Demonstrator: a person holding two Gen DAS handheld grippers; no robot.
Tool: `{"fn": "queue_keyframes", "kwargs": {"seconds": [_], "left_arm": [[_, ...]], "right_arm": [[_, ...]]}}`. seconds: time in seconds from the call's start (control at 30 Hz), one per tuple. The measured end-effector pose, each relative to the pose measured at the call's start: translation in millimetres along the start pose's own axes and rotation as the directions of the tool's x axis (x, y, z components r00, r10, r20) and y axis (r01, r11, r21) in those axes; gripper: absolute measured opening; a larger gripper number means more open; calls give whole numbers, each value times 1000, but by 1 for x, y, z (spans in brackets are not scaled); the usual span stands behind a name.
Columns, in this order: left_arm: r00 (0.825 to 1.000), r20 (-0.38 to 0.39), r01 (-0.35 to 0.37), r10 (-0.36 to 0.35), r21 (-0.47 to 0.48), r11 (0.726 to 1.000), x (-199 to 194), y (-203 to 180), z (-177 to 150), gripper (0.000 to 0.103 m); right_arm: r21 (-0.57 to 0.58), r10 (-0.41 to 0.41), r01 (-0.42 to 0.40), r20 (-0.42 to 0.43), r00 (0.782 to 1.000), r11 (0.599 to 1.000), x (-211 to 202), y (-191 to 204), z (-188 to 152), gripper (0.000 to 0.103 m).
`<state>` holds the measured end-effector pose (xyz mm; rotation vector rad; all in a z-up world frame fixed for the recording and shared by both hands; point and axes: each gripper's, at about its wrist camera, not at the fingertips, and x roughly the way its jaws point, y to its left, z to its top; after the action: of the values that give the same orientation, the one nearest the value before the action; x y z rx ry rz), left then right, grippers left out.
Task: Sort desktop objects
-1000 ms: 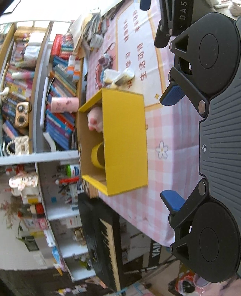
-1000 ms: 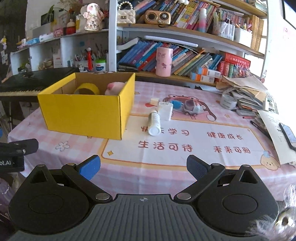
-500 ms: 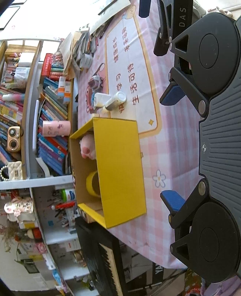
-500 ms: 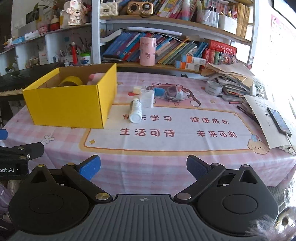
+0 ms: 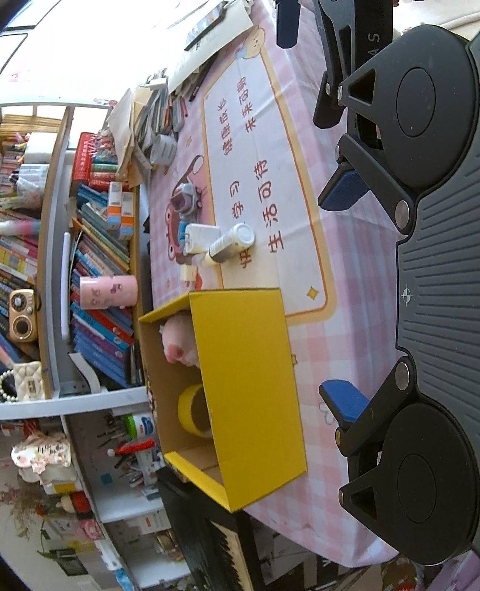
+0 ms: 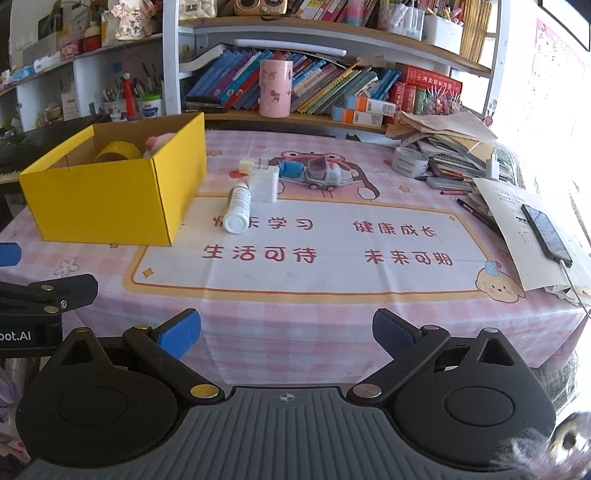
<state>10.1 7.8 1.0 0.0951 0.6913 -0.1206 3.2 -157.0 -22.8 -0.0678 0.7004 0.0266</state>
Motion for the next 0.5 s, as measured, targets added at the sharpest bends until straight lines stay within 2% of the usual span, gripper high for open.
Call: {"fn": "queue_keyframes", "kwargs": {"seconds": [0.5], "left_arm": [[1000, -18, 22, -21, 58, 998, 31, -40, 22, 100]], "right_arm": [[31, -17, 18, -33, 999, 999, 25, -38, 9, 100]]}}
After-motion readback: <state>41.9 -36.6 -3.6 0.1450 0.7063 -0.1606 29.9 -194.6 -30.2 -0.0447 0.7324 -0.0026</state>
